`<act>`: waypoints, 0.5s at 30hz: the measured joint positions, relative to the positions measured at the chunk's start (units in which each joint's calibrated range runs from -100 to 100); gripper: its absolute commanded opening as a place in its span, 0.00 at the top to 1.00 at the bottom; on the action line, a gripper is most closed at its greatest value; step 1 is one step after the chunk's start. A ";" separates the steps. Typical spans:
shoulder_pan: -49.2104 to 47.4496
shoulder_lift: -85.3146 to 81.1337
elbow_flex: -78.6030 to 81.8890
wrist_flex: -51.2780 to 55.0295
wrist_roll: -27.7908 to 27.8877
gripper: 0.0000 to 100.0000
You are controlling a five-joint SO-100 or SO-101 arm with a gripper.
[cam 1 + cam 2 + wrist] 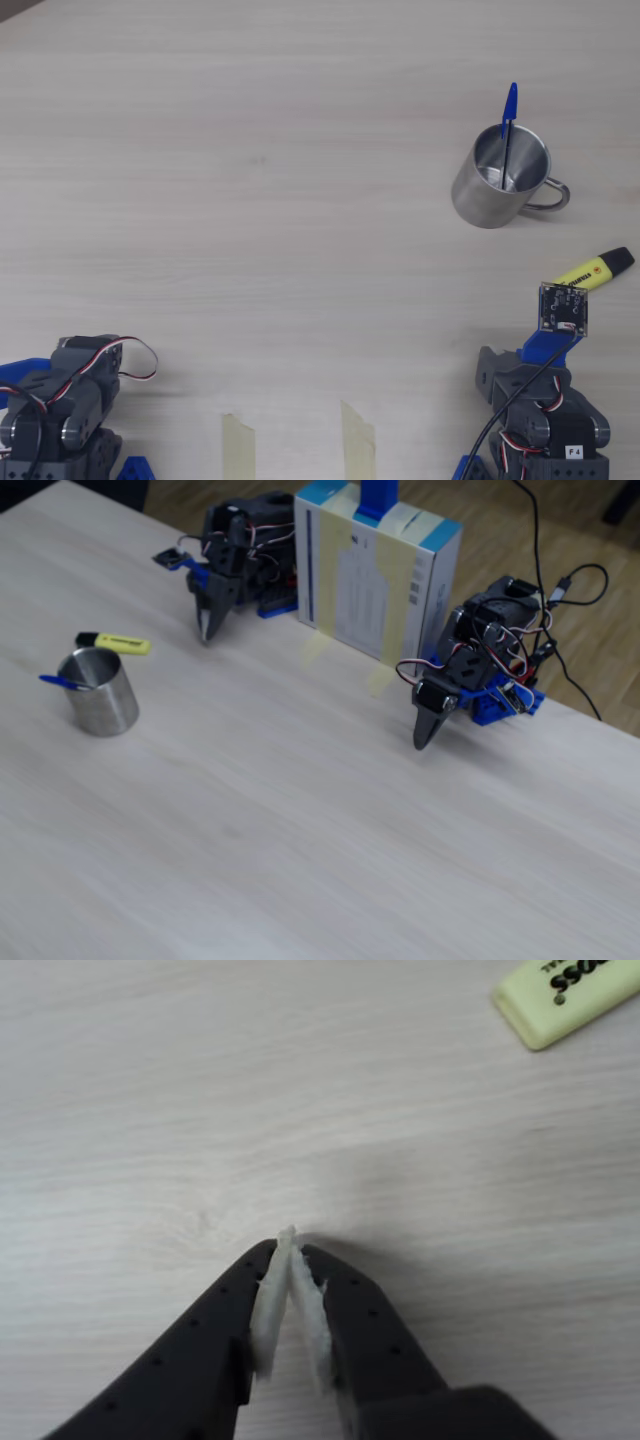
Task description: Grab the blue pen and put it in the silver cup.
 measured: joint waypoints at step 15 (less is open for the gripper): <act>0.42 0.00 0.00 0.00 0.10 0.98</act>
